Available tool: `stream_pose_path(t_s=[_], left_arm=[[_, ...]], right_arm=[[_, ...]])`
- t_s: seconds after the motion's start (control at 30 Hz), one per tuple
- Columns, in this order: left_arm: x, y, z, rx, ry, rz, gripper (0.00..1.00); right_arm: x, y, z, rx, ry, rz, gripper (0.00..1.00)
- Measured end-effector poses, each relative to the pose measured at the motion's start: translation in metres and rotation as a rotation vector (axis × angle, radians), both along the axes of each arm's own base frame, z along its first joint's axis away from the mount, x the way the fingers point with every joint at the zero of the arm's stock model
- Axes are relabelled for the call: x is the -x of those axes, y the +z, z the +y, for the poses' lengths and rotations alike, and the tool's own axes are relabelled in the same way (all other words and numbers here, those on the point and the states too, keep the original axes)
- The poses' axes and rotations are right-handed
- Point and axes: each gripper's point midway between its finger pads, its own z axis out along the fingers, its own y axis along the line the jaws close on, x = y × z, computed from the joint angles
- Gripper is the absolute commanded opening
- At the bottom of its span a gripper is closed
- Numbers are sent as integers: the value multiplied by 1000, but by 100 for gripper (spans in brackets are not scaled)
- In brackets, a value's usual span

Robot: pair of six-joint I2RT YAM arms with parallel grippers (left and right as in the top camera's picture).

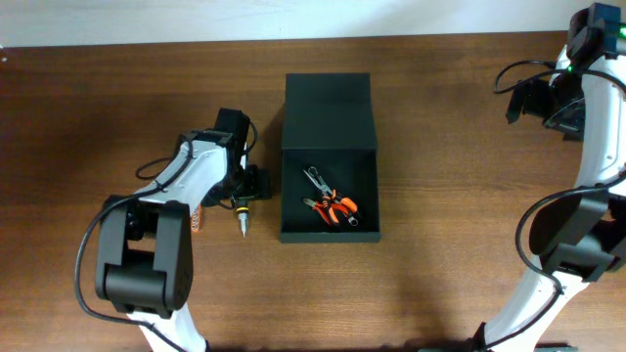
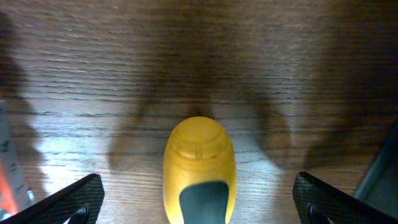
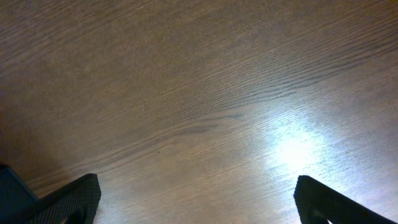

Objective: Pack container
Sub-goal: 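Move the left gripper over the screwdriver and close on its handle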

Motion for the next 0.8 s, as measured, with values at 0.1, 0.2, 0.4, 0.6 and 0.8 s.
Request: stream_pose_path(t_s=[0.1,0.2,0.4,0.6,0.8], left_arm=[[1,-4,0,1,-7,11,99],[1,-4,0,1,-18,13,99],[-3,-4,-1,3,-28,-5,99],[-8,-4,-2,5,-53,-25,99],[-10,-4,-2,6,-60,-32,99]], right_arm=[[0,0,0,0,0,0,99],[0,0,0,0,0,0,99],[0,0,0,0,0,0,99],[0,0,0,0,0,0,99],[0,0,0,0,1,0,99]])
